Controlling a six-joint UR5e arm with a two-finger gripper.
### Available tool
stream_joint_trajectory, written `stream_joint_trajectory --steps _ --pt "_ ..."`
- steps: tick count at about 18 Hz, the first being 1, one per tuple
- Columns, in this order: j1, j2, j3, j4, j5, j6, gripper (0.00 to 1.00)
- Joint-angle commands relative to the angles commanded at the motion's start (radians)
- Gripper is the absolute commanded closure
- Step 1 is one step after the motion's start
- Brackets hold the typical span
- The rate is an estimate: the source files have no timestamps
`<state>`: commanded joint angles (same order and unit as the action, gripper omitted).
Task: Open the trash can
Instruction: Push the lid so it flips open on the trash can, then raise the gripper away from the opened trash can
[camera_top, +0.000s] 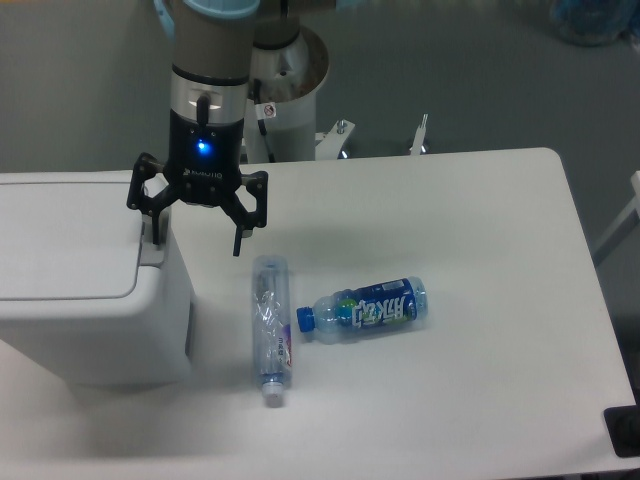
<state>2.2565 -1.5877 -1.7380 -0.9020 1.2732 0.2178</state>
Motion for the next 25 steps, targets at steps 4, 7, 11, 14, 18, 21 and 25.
stream_joint_trajectory --steps 4,7,11,14,18,21,25 --pt "0.000 0.002 -0.003 0.000 0.002 0.002 0.00" --pt "0.000 -0.003 -0.003 0.000 0.002 0.003 0.00" --pt "0.005 0.006 0.008 -0.002 0.000 -0.008 0.00" --pt "0.006 0.035 0.035 0.012 0.000 0.001 0.00" --pt "0.043 0.043 0.061 0.015 0.003 0.035 0.00" --pt "0.107 0.045 0.060 0.009 0.003 0.147 0.00" --pt "0.196 0.044 0.029 0.008 0.018 0.343 0.00"
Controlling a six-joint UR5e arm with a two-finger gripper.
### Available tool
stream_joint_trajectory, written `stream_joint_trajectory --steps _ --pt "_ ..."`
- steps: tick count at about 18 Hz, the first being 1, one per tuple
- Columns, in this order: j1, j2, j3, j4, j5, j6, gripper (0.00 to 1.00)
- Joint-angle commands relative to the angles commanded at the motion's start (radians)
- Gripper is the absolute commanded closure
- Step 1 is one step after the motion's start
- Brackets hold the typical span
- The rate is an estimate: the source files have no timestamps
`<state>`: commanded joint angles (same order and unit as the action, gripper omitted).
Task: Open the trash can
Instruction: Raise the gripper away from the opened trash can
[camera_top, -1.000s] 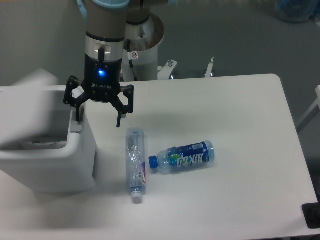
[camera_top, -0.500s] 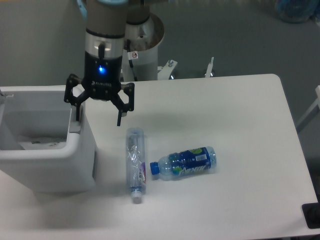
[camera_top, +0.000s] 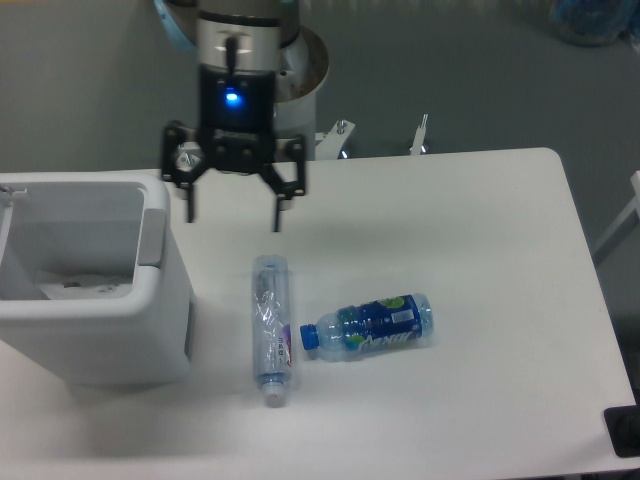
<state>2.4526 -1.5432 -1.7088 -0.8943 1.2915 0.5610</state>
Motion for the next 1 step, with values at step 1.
stream_joint_trajectory --steps 1 --pt "0.025 0.000 0.000 -0.002 0.015 0.038 0.00"
